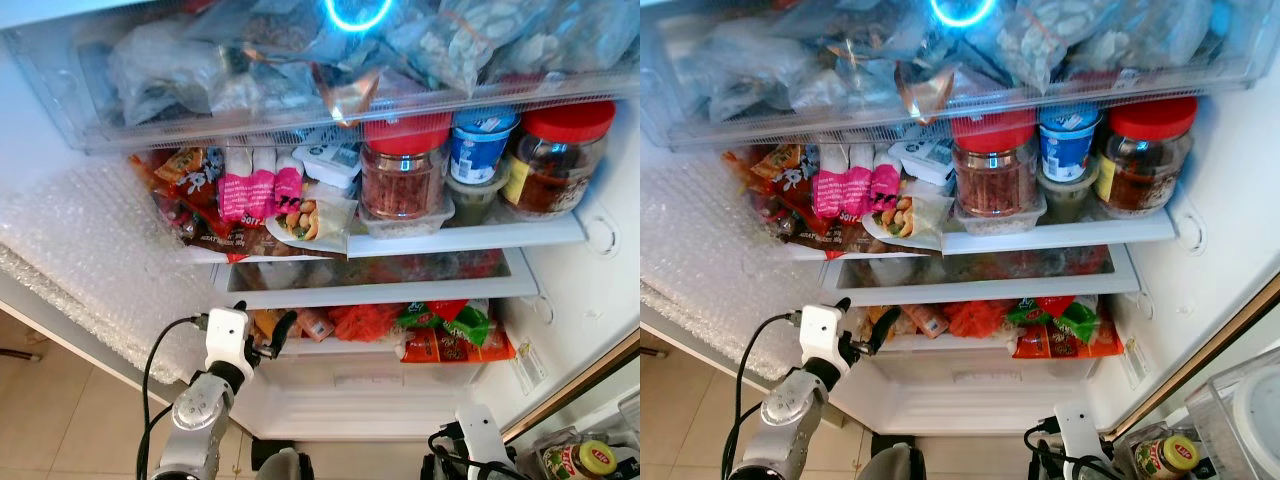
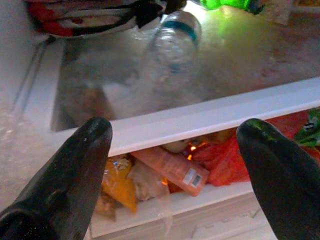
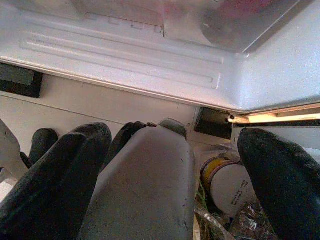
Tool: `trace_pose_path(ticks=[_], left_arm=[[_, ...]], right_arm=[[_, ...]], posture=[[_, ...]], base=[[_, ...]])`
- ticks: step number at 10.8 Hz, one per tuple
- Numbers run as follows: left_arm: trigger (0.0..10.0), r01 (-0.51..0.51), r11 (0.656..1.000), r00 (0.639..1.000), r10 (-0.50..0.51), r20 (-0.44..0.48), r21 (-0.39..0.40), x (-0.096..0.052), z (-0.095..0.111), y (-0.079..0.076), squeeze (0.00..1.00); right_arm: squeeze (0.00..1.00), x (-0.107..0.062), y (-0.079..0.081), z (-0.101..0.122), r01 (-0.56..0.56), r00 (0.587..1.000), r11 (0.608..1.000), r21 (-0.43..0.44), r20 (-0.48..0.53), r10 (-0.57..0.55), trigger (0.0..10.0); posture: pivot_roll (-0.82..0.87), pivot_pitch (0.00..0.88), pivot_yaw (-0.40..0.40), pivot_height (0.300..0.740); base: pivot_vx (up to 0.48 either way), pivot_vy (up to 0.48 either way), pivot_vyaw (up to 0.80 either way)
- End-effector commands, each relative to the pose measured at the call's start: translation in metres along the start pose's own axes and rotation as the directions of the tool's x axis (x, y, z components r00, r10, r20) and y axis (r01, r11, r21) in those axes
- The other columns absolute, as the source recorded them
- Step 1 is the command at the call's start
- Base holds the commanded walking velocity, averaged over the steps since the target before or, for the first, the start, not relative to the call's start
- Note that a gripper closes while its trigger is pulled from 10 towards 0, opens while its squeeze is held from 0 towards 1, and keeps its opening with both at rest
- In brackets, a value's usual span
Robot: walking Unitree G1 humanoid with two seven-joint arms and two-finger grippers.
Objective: Restocking fridge
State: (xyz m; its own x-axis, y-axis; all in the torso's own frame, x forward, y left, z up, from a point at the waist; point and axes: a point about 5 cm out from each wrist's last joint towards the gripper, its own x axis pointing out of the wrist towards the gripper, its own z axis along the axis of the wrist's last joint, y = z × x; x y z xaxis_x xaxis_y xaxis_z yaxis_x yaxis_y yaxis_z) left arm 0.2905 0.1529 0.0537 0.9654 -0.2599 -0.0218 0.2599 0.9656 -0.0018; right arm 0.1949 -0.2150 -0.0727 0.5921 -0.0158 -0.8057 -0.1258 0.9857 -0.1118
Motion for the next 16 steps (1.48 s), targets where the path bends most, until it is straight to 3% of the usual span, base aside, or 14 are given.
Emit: trace_pose_path(ticks=[1,12,14,15,16], left_arm=[[10.0,-0.025,1.0,1.0,0.025,0.005,0.015,-0.005,-0.001,0.005,0.0],[10.0,-0.069,0.996,0.997,0.072,-0.041,0.055,-0.013,-0.01,0.004,0.0],[10.0,-0.136,0.988,0.972,0.146,-0.182,0.067,-0.027,-0.037,0.017,0.0],[10.0,-0.161,0.983,0.944,0.179,-0.278,0.086,-0.038,-0.055,0.024,0.0],[10.0,-0.232,0.969,0.874,0.248,-0.418,0.089,-0.059,-0.079,0.039,0.0]], right_arm=[[0.0,-0.006,-0.003,-0.03,0.009,0.993,1.0,0.009,-0.116,-0.007,10.0],[0.0,-0.005,-0.001,-0.026,-0.003,0.993,1.0,0.005,-0.115,0.003,10.0],[0.0,-0.004,-0.001,-0.026,-0.003,0.993,1.0,0.007,-0.114,0.003,10.0],[0.0,-0.004,-0.001,-0.025,-0.002,0.994,1.0,0.009,-0.113,0.003,10.0],[0.0,-0.004,-0.002,-0.025,0.0,0.994,1.0,0.012,-0.112,0.001,10.0]], posture=[[-0.08,0.069,0.102,0.644],[-0.09,0.009,0.111,0.644],[-0.09,0.017,0.111,0.644],[-0.08,0.02,0.111,0.644],[-0.08,0.025,0.112,0.644]], base=[[0.0,0.0,0.0],[-0.298,0.0,0.0],[-0.12,0.0,0.0],[0.0,0.0,0.0],[0.0,0.0,0.0]])
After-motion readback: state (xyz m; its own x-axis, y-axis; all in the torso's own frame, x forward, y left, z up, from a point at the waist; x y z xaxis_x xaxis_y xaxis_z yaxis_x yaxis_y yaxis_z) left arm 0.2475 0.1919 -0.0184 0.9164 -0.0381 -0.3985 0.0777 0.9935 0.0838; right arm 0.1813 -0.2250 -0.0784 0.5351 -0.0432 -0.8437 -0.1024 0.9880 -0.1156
